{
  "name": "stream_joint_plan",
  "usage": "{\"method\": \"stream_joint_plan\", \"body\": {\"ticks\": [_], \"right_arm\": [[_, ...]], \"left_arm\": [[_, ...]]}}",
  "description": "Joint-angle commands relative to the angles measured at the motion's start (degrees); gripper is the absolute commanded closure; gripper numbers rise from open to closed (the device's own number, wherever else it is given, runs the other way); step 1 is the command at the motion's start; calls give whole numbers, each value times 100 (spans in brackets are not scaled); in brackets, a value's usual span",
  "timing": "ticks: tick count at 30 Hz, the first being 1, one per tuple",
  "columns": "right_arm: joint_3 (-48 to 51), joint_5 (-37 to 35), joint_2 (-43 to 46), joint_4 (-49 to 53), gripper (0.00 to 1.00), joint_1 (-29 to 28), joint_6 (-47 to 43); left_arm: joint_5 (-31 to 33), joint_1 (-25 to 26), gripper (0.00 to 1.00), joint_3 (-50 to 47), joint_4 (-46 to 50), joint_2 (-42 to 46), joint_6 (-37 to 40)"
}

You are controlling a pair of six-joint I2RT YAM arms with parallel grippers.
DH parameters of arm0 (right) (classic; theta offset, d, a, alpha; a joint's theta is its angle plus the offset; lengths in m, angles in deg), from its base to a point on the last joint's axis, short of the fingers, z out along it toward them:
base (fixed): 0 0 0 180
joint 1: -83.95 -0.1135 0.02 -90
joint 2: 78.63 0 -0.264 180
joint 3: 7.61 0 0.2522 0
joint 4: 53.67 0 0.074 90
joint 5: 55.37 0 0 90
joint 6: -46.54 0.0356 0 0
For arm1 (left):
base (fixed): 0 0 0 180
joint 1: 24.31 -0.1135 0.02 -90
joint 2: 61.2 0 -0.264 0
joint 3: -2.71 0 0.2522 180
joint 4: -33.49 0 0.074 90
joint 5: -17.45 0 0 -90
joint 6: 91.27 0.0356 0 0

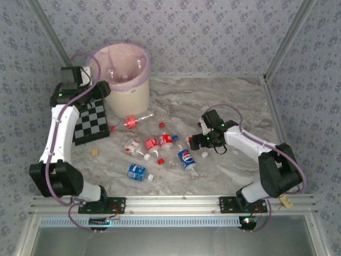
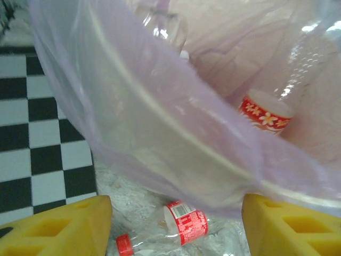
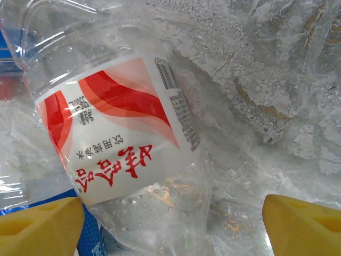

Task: Put the plastic bottles in the bin

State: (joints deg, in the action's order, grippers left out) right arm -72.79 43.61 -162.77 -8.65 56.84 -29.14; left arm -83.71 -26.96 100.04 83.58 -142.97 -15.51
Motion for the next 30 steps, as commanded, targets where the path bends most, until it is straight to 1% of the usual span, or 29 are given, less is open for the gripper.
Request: {"method": "stream_joint_plan", "body": {"ticks": [1, 8, 13, 15, 18, 20, 23, 26, 28, 30], "right_arm": [[-32, -1, -12, -65, 14, 62, 34], [132, 39, -94, -283, 21, 211, 9], [113, 84, -300, -375, 20, 271, -44], [96, 153, -372, -410, 18, 274, -53], [87, 295, -467, -461, 16, 269, -94], [63, 332, -513, -457, 20, 285, -131], [-24, 325, -512, -381, 31, 322, -175], [-108, 257, -410, -306, 41, 355, -191], [-192, 241, -315, -230, 43, 395, -202], [-281, 313, -155, -107, 44, 478, -227]], "left_arm": [[-145, -54, 38, -388, -936, 240, -466], [-184, -66, 40, -988, -1306, 323, -624], [-124, -64, 41, -1009, -1191, 488, -591], [-51, -64, 36, -1032, -998, 653, -533], [153, -63, 24, -1176, -739, 995, -425], [227, -62, 20, -1273, -558, 1251, -396], [253, -64, 18, -1355, -281, 1685, -434], [201, -25, 17, -1460, -122, 2173, -641], [49, 100, 17, -1663, -257, 2462, -942], [-279, 394, 16, -2031, -924, 2702, -1476]]}}
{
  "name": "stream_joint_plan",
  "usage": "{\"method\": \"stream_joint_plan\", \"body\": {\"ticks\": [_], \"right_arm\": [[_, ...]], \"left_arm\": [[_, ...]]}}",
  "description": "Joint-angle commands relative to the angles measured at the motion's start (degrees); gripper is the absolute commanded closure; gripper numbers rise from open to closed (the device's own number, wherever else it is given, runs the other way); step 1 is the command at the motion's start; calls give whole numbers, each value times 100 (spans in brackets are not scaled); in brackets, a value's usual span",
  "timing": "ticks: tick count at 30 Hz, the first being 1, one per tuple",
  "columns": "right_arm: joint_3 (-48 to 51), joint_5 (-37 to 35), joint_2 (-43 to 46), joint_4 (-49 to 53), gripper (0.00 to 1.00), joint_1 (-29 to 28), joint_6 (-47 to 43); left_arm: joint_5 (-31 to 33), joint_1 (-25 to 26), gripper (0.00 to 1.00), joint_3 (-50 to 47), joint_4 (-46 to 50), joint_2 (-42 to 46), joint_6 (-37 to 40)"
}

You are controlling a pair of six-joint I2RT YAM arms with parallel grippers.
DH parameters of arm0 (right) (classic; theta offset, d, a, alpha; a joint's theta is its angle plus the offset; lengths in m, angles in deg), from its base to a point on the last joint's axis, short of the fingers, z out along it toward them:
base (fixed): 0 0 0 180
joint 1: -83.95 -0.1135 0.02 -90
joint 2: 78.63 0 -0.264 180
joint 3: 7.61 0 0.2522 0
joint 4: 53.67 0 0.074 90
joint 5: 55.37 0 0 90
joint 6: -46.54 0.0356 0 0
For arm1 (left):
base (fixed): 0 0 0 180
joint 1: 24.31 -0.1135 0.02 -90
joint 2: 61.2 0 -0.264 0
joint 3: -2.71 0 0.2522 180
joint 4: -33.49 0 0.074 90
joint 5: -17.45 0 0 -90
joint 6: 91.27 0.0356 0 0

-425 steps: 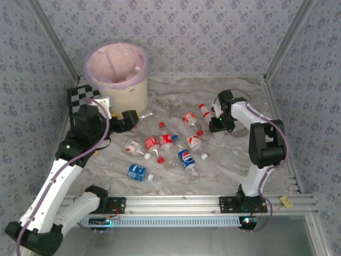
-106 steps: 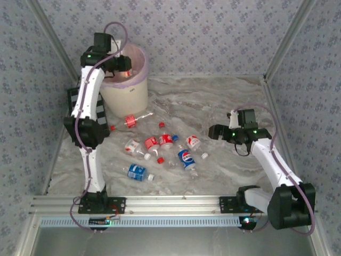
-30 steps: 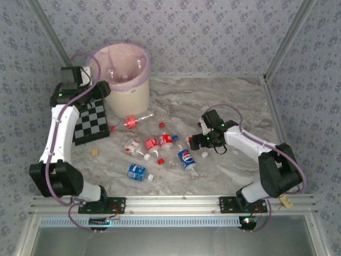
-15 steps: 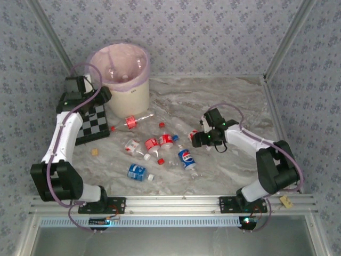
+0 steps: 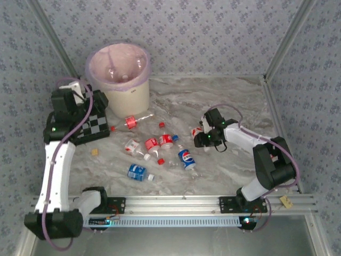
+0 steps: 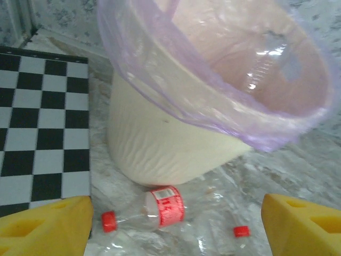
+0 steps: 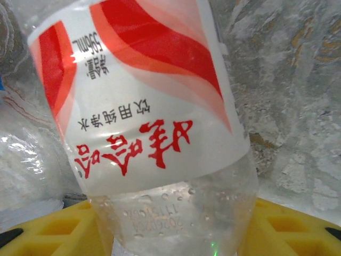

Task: Put the plastic bottles in the bin

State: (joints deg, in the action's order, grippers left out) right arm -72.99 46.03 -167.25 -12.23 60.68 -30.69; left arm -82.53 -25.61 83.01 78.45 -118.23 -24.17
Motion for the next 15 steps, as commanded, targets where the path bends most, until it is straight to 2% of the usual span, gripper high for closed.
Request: {"method": "stream_joint_plan", "body": {"ticks": [1, 3, 6, 9, 11, 15], "right_arm": [[-290, 130, 406, 298, 44, 164, -81], [-304, 286, 688, 359, 48, 326, -75], [-142, 673, 1247, 240, 51, 686, 63], [215, 1366, 1856, -184, 52, 1023, 374], [495, 1696, 2204, -604, 56, 1076, 618], [851, 2004, 2632, -1036, 59, 1070, 984]], "left_arm": [[-547, 486, 15, -526, -795, 302, -928], [-544, 1074, 10, -690, -1169, 295, -1303], [132, 2208, 5, -749, -1533, 127, -1530], [311, 3171, 0, -1145, -2930, -194, -2028], [409, 3646, 0, -1286, -3874, -526, -2242], [593, 4415, 0, -815, -4508, -1492, -2154]]}}
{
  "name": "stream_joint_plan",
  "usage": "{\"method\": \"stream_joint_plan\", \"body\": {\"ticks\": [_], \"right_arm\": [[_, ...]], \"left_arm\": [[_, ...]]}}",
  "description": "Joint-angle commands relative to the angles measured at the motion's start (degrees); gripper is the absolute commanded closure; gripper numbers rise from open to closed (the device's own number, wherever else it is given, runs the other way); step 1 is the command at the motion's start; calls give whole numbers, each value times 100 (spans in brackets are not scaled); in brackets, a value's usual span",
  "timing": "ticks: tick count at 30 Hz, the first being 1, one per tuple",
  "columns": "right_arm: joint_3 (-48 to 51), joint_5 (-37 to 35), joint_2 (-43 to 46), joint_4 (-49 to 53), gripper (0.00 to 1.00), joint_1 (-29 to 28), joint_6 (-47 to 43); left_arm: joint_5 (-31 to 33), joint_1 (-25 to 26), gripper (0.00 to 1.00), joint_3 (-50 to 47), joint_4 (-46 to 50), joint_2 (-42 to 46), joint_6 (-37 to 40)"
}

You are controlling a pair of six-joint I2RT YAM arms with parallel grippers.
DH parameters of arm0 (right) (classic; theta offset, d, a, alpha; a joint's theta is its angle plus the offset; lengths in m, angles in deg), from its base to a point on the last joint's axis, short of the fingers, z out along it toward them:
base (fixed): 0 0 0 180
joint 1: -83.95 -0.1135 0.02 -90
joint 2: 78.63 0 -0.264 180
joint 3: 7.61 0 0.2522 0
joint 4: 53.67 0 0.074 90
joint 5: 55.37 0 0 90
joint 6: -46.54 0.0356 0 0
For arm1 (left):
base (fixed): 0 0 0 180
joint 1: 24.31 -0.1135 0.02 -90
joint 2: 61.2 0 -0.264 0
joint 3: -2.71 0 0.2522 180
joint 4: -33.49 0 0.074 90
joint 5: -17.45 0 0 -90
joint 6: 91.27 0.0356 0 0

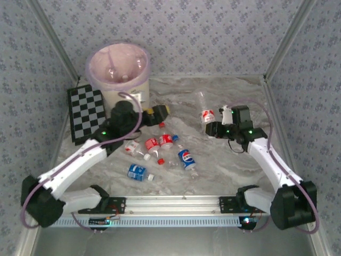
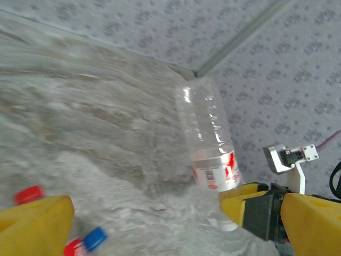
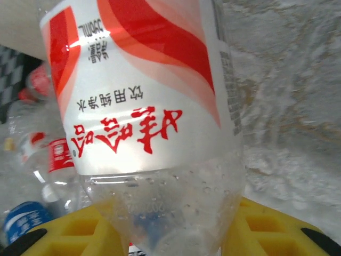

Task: Put the plastic bottles in the bin

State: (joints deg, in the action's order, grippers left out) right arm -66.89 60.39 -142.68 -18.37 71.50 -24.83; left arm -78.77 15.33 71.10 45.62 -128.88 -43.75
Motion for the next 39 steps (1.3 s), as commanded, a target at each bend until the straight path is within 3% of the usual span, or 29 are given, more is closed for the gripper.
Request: {"method": "stream_joint_plan", "body": {"ticks": [1, 6, 13, 21, 32, 34, 37, 39], "right_arm": [[326, 634, 255, -554, 61, -18, 473], [577, 805, 573, -904, 62, -32, 734], [580, 920, 631, -1026, 62, -89, 826], [532, 896, 560, -1093, 62, -170, 835], [448, 869, 525, -1113, 62, -198, 809], [432, 861, 525, -1105, 62, -209, 800], [412, 843, 525, -1095, 62, -223, 782], [387, 830, 517, -1072, 62, -231, 760]], "left_arm": [[155, 409, 0, 505, -1325, -662, -183], [-150, 598, 0, 874, -2009, -1713, -491], [-382, 828, 0, 1333, -2201, -2571, -693], [-861, 906, 9, 1707, -2327, -3173, -1074], [-897, 910, 34, 1810, -2276, -3407, -1205], [-946, 913, 32, 1866, -2240, -3465, -1219], [-991, 910, 22, 1925, -2164, -3539, -1227], [-982, 911, 23, 1918, -2185, -3550, -1232]]}}
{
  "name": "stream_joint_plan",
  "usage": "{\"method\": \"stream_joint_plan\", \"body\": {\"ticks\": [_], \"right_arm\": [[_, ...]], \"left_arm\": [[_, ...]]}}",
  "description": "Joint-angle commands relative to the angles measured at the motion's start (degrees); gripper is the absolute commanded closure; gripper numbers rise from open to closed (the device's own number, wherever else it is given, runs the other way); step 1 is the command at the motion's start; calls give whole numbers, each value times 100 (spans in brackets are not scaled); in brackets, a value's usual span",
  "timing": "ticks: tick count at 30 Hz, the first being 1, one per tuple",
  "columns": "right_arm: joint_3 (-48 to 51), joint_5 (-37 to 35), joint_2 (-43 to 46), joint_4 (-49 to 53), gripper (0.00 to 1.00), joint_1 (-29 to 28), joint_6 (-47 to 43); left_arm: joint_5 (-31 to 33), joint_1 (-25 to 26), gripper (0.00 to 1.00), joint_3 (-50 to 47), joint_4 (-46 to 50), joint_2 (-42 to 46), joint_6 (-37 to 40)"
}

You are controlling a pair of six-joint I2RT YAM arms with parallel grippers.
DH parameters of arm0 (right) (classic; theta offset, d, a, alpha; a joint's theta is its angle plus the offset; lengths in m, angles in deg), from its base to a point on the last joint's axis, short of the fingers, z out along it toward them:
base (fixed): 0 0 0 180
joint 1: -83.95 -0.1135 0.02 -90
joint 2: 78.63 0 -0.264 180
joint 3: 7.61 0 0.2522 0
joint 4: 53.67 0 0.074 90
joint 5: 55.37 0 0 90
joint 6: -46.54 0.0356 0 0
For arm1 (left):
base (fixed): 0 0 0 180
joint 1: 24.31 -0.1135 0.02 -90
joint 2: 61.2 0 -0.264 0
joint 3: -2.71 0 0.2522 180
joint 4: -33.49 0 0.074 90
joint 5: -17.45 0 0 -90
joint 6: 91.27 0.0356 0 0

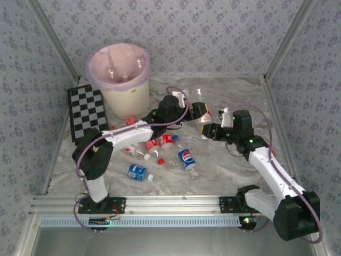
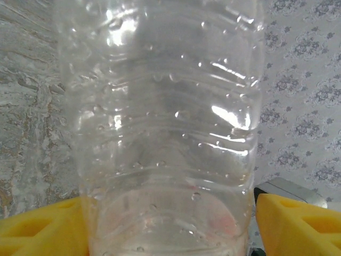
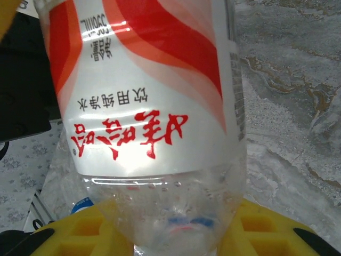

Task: Put the plastic bottles in the bin

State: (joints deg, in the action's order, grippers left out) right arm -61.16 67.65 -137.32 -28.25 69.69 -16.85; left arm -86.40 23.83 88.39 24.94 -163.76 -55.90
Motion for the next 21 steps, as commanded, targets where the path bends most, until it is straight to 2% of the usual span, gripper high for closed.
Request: {"method": "stream_joint_plan", "body": {"ticks": [1, 4, 10, 13, 15, 17, 19, 21], "right_arm": [[-193, 91, -19, -56, 62, -48, -50], [-222, 74, -37, -5, 62, -42, -94], [-263, 49, -54, 74, 59, -45, -146], [-389, -26, -53, 328, 47, -11, -312], [-535, -75, -54, 622, 30, 73, -500], [-695, -95, -15, 919, 17, 220, -685], [-824, -85, 95, 1138, 10, 433, -824], [-880, -43, 194, 1288, 7, 646, -884]], "left_arm": [[-223, 59, 24, 203, -85, -71, 0], [-207, 63, 32, 235, -39, -63, 28], [-197, 54, 42, 372, 145, -62, 153], [-149, 39, 46, 578, 561, -22, 453], [-129, 33, 49, 843, 1021, -44, 739], [-127, -25, 50, 1126, 1443, -53, 1017], [-144, -166, 51, 1458, 1913, -6, 1366], [-159, -359, 53, 1810, 2370, 88, 1745]]}}
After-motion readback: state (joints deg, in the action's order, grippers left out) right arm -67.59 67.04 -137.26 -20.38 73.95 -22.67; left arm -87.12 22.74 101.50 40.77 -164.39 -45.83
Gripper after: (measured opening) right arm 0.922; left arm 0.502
